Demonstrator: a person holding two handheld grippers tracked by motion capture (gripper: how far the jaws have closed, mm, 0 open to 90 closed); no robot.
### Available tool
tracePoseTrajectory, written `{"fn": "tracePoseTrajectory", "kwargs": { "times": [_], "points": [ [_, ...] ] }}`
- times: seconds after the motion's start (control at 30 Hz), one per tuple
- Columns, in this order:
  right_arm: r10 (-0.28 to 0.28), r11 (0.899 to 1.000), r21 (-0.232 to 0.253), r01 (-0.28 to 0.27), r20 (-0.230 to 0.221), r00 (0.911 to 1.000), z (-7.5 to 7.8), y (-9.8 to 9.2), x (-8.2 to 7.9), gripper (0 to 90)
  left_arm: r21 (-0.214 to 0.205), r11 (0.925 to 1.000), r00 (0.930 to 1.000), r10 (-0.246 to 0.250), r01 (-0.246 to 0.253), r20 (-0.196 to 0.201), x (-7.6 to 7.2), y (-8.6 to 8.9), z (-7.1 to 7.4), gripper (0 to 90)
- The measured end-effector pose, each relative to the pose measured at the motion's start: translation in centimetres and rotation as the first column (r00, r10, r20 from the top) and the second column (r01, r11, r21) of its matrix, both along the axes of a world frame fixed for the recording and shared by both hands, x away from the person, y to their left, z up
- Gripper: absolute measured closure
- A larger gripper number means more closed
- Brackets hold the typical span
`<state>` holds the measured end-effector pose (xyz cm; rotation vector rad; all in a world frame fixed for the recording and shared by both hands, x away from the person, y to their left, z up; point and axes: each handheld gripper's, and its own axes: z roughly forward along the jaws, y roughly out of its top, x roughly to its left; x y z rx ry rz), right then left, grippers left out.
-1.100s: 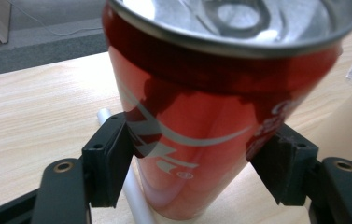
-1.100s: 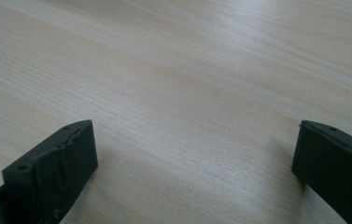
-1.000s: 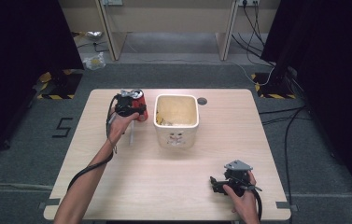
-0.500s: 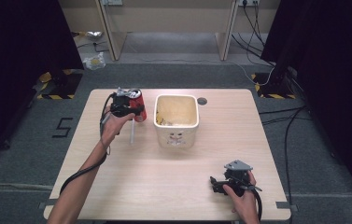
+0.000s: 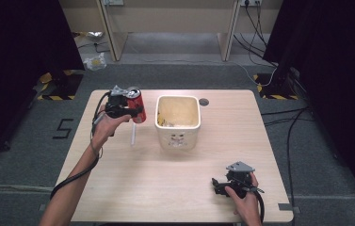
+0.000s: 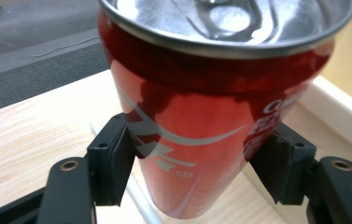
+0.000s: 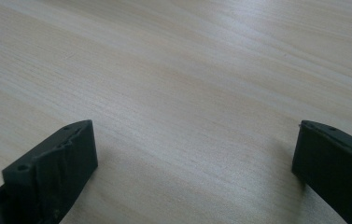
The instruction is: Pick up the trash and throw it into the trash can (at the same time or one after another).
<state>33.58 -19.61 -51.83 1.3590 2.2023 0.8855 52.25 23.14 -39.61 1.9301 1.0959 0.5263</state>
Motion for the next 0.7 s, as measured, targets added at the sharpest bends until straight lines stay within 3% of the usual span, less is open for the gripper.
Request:
{"fn": "tracePoseTrajectory", "kwargs": {
  "times": [0.7],
  "points": [
    [-0.001, 1.0, 0.002, 0.001, -0.002, 1.0, 0.0, 0.0, 0.0, 0.2, 0.006, 0.9974, 0.9967, -0.072, 0.071, 0.039, -2.3, 0.1, 4.1, 34.2]
  ]
}}
